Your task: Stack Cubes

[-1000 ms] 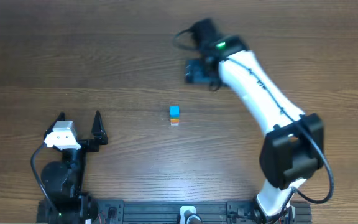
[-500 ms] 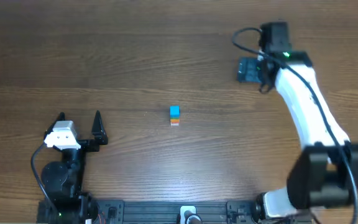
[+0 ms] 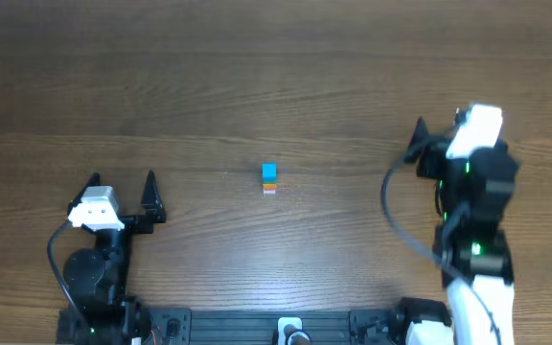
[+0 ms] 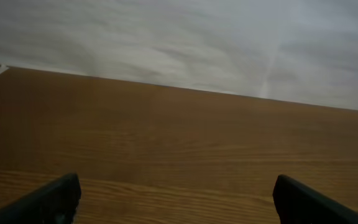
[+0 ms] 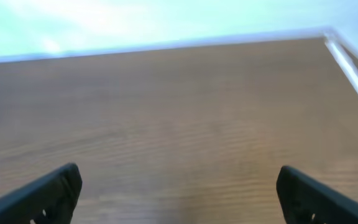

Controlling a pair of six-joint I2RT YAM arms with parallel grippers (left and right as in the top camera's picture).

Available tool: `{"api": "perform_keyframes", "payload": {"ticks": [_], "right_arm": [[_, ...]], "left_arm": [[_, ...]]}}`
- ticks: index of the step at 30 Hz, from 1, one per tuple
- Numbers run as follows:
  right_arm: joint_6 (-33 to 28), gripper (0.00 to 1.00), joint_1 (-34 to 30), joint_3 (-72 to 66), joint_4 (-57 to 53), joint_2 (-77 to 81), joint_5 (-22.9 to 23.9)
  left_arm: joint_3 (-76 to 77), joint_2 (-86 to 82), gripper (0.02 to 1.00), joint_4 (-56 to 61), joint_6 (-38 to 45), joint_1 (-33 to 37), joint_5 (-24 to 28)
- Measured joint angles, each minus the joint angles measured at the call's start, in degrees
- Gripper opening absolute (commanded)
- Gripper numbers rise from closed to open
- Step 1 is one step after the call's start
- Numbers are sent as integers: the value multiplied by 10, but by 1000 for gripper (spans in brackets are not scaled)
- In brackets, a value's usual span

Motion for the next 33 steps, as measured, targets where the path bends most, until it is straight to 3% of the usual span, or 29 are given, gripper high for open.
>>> {"api": "perform_keyframes", "payload": {"ticks": [6,11,22,33], "right_arm": [[-27,991,6,-92,23,-170,-82],[-35,993,37,-178,50,-256,-113],[-38,993,51,-296,93,-333,-115],[-38,993,54,-323,93,-420,-107]], "left_arm": [[0,0,1000,0,0,0,0],[0,0,1000,0,0,0,0],[0,0,998,0,0,0,0],[0,0,1000,0,0,0,0]]}}
